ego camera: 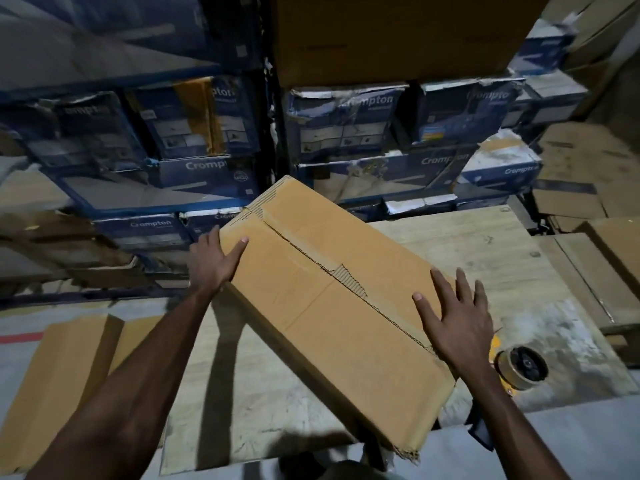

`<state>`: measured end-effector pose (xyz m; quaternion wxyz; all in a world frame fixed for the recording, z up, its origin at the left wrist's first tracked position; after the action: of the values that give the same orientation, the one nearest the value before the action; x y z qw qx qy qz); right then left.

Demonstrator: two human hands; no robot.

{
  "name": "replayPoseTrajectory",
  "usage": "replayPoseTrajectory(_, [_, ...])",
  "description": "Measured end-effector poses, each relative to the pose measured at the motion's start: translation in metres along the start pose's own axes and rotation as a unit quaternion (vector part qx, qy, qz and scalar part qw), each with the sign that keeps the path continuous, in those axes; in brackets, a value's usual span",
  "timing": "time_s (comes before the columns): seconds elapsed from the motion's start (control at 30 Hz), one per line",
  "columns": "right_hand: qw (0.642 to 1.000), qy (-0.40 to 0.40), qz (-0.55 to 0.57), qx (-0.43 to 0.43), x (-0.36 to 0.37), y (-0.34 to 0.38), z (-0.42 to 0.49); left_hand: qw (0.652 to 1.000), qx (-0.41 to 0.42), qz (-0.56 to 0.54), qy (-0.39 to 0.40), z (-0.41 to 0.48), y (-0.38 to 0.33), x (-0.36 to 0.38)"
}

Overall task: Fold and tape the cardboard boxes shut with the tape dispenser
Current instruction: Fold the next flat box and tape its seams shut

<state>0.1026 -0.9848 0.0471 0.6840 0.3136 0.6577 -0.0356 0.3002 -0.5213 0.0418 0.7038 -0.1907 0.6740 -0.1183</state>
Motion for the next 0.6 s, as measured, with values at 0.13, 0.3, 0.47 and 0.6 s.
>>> replayPoseTrajectory(0.13, [1.0,-0.009,0.01,-0.015,-0.007,-0.003,0.016,0.998,0.003,-0.06,-0.025,-0.014,0.011,0.003])
replayPoseTrajectory(0.3, [0.999,0.015,0.003,-0.044,-0.012,0.004,0.039,0.997,-0.004,-0.073,-0.038,-0.035,0.029,0.003])
replayPoseTrajectory(0.47, [0.995,0.054,-0.011,-0.083,-0.011,0.015,0.055,0.991,-0.086,-0.055,-0.089,-0.076,0.025,-0.002])
replayPoseTrajectory(0.6, [0.987,0.087,-0.024,-0.133,-0.015,0.014,0.068,0.977,-0.16,-0.063,-0.129,-0.138,0.021,-0.007])
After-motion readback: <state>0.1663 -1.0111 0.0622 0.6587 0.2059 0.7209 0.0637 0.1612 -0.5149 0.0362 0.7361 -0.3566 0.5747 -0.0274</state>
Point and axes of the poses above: each hand's wrist, its own z-axis towards the middle knuckle, its own x-axis out of the palm, y = z × x, the point moved 5 cm from there along z, towards the middle knuckle, and after that the axes turned 6 degrees about x, right-handed, at the moved point
